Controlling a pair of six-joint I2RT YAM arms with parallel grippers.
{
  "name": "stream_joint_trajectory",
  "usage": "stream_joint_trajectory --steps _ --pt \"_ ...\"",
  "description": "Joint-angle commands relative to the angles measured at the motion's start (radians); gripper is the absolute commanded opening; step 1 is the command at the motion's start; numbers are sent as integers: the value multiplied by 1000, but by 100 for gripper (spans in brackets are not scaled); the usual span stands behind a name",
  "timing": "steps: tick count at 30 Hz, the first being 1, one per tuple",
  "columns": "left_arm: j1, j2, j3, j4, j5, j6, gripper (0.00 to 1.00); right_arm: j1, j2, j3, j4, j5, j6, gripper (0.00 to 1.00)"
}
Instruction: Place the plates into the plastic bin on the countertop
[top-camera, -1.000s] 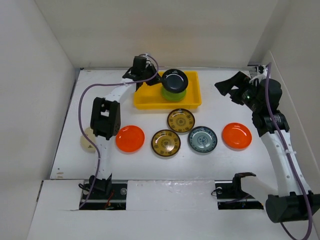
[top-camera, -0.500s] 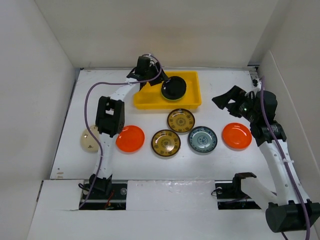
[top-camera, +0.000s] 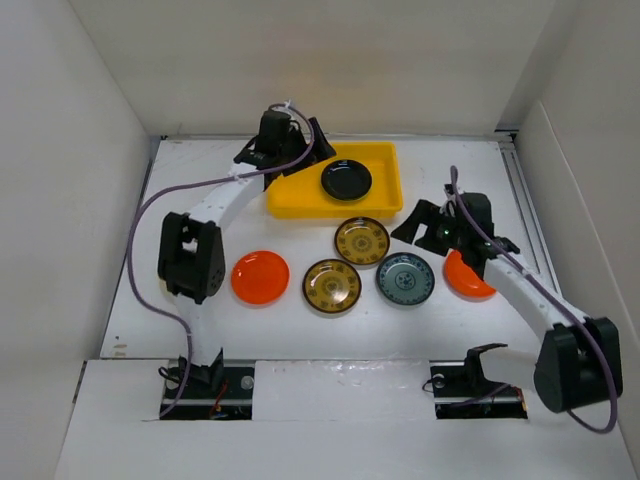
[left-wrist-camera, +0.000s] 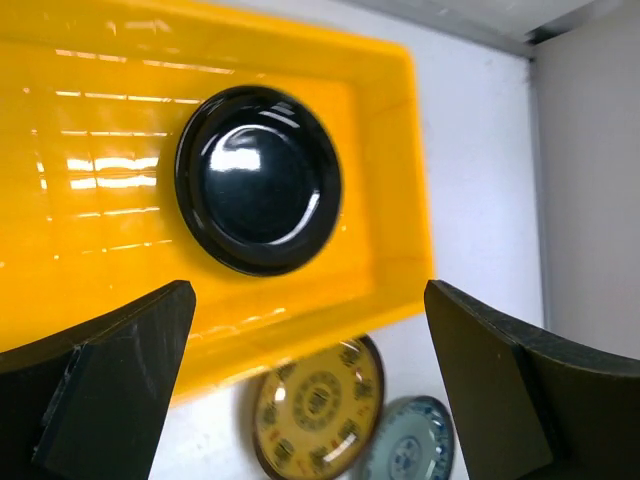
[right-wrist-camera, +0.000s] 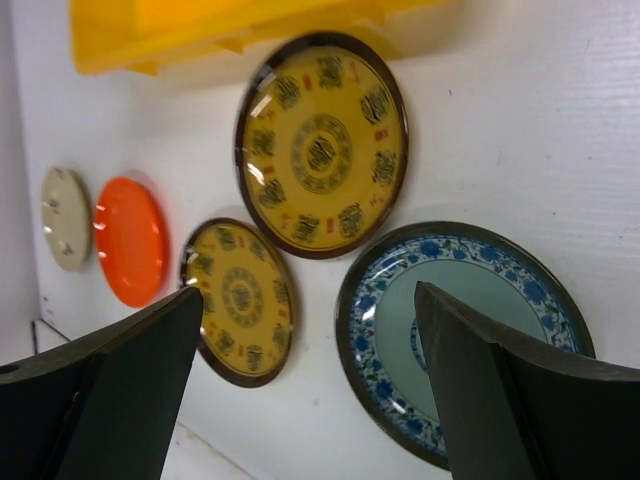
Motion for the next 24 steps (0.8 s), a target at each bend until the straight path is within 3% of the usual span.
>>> stream_joint_trajectory --steps 1,3,12,22,24 --pt "-10 -229 -35 -56 -108 21 100 46 96 4 145 -8 -51 92" --pt "-10 -286 -51 -109 -192 21 100 60 173 15 159 2 -62 85" --pt "35 -638 -295 -193 -339 30 100 97 383 111 200 100 -62 81" --pt "35 -728 -418 -202 -342 19 100 106 434 191 200 132 -62 81" --pt "35 -728 -418 -213 -342 19 100 106 494 225 173 123 -83 75"
